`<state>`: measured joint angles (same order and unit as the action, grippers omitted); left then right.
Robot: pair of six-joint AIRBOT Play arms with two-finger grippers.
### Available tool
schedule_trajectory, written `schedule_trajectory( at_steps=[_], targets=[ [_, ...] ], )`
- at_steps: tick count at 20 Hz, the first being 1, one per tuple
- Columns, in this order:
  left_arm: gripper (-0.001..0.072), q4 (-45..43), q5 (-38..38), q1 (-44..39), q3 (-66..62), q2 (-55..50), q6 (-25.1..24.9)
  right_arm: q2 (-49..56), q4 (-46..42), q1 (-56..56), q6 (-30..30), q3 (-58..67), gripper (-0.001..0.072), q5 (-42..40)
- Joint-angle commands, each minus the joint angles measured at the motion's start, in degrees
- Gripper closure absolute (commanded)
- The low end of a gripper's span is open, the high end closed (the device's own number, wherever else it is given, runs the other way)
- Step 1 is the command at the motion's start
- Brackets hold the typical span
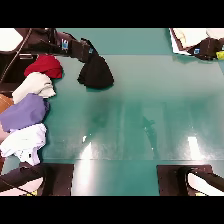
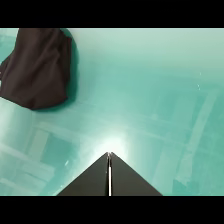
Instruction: Fold the shirts.
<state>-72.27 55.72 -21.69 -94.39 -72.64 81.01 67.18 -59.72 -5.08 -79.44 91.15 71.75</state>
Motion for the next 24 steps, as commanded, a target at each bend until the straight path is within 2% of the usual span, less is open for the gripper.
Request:
schedule_trajectory(
  at_steps=[1,6,10,15,17,18,19,20,24],
  targets=[
    [0.0152,-8.5,-6.1,0.9,0.1,-3.8,4.3,0.0,0.2,-0.1,0.0,0.0,0.0696,-0.2],
    [0.0152,-5.8,-8.5,8.5,0.1,-18.9,9.1,0.0,0.2,-0.1,0.0,0.0,0.0696,0.0],
    [0.0152,-2.3,-10.4,10.1,0.1,-29.7,8.9,0.0,0.2,-0.1,0.0,0.0,0.0696,-0.1],
    [0.0154,0.9,-11.1,10.0,0.0,-34.2,8.6,0.0,0.2,-0.1,0.0,0.0,0.0696,-0.1],
    [0.0156,1.2,-9.0,10.0,-1.8,-34.2,8.6,0.0,0.2,-0.1,0.0,0.0,0.0696,-0.4],
    [0.0286,1.1,-7.1,10.0,-3.5,-34.2,8.5,0.0,0.2,-0.1,0.0,0.0,0.0696,-0.5],
    [0.0612,0.8,-4.7,10.0,-5.7,-34.2,8.5,-0.1,0.2,-0.1,0.0,0.0,0.0696,-0.5],
    [0.0684,0.7,-2.4,10.0,-8.5,-34.2,8.3,-0.1,0.2,-0.1,0.0,0.0,0.0696,-0.7],
    [0.0686,0.5,4.4,10.0,-22.6,-30.5,7.2,-2.9,0.2,-0.1,0.0,0.1,0.0696,-3.7]
  ],
)
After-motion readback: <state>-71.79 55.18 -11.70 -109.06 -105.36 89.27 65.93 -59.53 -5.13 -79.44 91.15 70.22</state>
